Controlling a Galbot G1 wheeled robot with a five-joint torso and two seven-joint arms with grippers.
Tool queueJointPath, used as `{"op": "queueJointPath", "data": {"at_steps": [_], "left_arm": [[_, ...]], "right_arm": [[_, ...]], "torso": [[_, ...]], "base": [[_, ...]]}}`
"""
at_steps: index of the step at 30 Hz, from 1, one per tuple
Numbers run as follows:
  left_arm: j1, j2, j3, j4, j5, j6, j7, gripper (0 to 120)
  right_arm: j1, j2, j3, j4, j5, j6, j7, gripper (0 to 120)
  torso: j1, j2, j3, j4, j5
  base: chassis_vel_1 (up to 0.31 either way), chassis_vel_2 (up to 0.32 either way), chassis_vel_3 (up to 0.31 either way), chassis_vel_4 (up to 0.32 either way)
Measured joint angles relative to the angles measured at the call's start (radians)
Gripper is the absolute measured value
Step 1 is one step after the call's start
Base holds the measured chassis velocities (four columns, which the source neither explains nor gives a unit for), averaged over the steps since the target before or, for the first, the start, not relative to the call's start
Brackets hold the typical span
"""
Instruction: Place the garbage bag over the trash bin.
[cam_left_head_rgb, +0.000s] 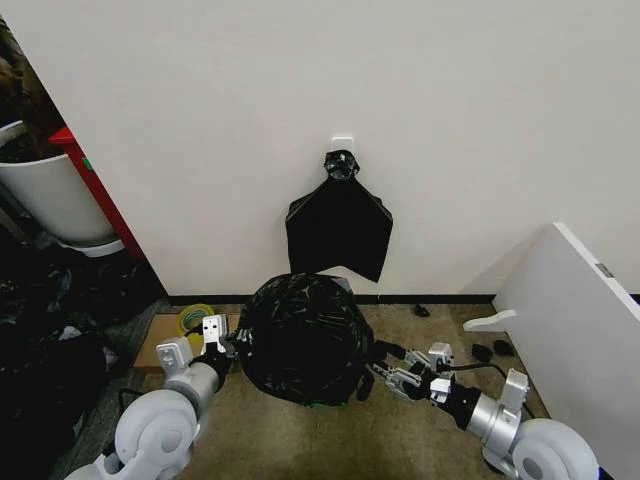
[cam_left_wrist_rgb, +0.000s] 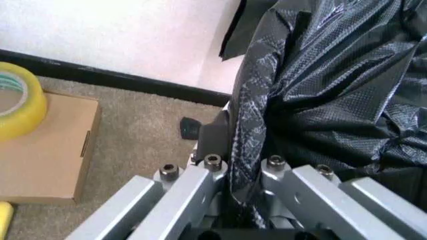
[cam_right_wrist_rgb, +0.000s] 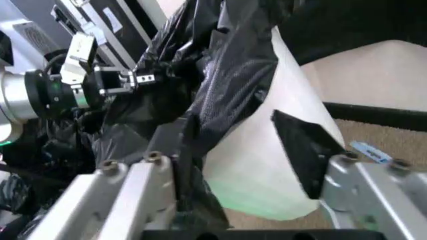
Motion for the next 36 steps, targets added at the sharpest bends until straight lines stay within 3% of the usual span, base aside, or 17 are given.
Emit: {"op": "queueJointPath", "data": {"at_steps": [3, 5, 7, 11, 24, 34, 36], "left_arm": [[0.0, -0.001, 0.004, -0.004, 0.003, 0.0, 0.0, 1], [0.0, -0.001, 0.004, -0.004, 0.003, 0.0, 0.0, 1], [0.002, -0.001, 0.005, -0.008, 0.004, 0.0, 0.0, 1], [0.003, 0.0, 0.005, -0.013, 0.005, 0.0, 0.0, 1], [0.017, -0.009, 0.005, -0.033, 0.011, 0.0, 0.002, 1], [0.009, -0.008, 0.023, -0.053, -0.008, 0.014, 0.002, 1], [0.004, -0.013, 0.024, -0.053, -0.023, 0.014, -0.009, 1]], "right_arm": [[0.002, 0.004, -0.005, -0.003, -0.012, -0.002, 0.0, 32], [0.002, 0.004, -0.005, -0.003, -0.013, -0.003, 0.0, 30], [0.001, 0.006, -0.008, -0.006, -0.022, -0.003, 0.0, 16], [-0.002, 0.009, -0.008, -0.007, -0.023, -0.003, -0.001, 1], [0.013, 0.022, -0.019, -0.034, -0.02, -0.001, 0.048, 0], [0.025, 0.043, -0.041, -0.065, -0.113, -0.002, 0.069, 0], [0.022, 0.046, -0.037, -0.063, -0.116, 0.007, 0.069, 10]], "torso": [[0.0, 0.0, 0.0, 0.0, 0.0], [0.0, 0.0, 0.0, 0.0, -0.0001], [0.0, 0.0, 0.0, 0.0, 0.0], [0.0, 0.0, 0.0, 0.0, 0.0], [0.0, 0.0, 0.0, 0.0, 0.0001], [0.0, 0.0, 0.0, 0.0, 0.0001], [0.0, 0.0, 0.0, 0.0, 0.0001]], "base": [[0.0, 0.0, 0.0, 0.0], [0.0, 0.0, 0.0, 0.0], [0.0, 0.0, 0.0, 0.0], [0.0, 0.0, 0.0, 0.0], [0.0, 0.0, 0.0, 0.0], [0.0, 0.0, 0.0, 0.0], [0.0, 0.0, 0.0, 0.0]]}}
